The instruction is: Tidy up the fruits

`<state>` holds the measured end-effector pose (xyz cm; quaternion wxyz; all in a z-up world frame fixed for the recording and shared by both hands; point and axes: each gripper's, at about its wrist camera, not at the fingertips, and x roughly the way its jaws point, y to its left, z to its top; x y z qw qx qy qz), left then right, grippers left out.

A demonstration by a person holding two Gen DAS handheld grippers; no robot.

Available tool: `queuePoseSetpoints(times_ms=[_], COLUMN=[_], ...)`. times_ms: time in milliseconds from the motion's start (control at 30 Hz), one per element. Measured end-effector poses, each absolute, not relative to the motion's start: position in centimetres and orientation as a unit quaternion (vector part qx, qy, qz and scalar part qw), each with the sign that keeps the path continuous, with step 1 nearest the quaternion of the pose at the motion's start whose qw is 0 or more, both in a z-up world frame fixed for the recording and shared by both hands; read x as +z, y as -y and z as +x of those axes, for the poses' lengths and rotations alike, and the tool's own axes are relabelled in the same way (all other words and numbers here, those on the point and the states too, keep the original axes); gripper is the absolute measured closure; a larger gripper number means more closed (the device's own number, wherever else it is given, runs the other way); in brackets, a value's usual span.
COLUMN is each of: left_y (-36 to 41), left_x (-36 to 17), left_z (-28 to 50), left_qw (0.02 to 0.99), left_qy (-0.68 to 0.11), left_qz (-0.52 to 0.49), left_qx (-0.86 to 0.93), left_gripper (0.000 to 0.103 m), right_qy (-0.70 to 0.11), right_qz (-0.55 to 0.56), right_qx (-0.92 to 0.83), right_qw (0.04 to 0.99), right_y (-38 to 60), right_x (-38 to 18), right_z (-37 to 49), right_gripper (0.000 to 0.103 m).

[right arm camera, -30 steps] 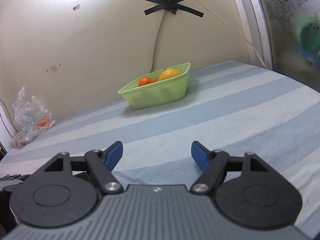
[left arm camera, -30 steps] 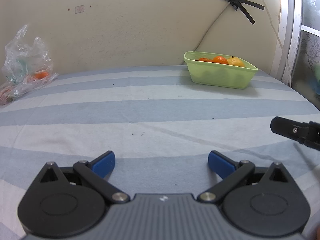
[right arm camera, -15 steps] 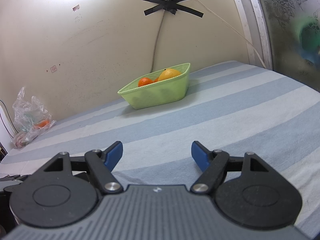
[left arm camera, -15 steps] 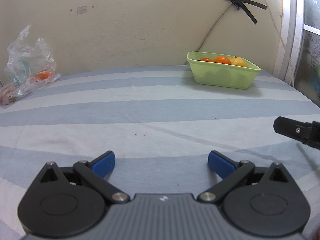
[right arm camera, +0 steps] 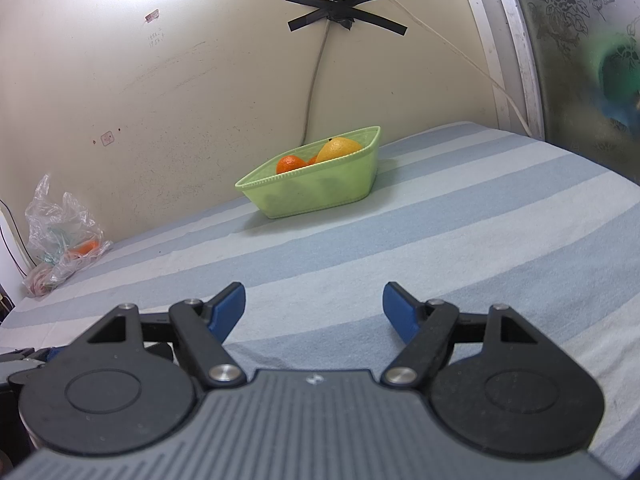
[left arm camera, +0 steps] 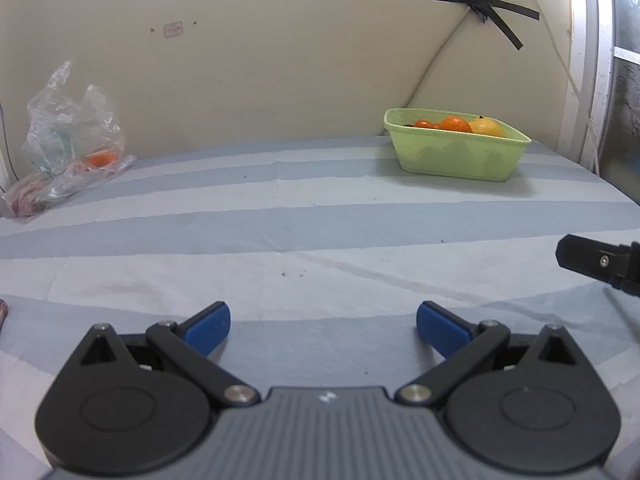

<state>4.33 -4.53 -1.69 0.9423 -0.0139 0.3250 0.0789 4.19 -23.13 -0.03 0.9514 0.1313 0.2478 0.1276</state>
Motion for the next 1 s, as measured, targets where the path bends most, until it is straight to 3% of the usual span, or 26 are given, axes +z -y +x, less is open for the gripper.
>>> queuePoseSetpoints(times_ms=[600,1000], left_y=[4.2,4.2], left_x=[-1.0,-1.4], left_z=[3.2,3.4], left_qw=[0.955,0.949], left_qy=[-0.277,-0.295], left_qz=[-0.023,-0.018], left_qx=[0.109,0.106], left_gripper=[0.0,0.0], right_qy=[-0.248,-0.247], right_qz=[0.133,0.133], right_qx=[0.128,0.127], right_qw=[0.951,0.951], right_y=[23.1,23.2], right_x=[-0.1,0.0], right_z=[4.2,4.1], right_gripper=[0.025,0.025])
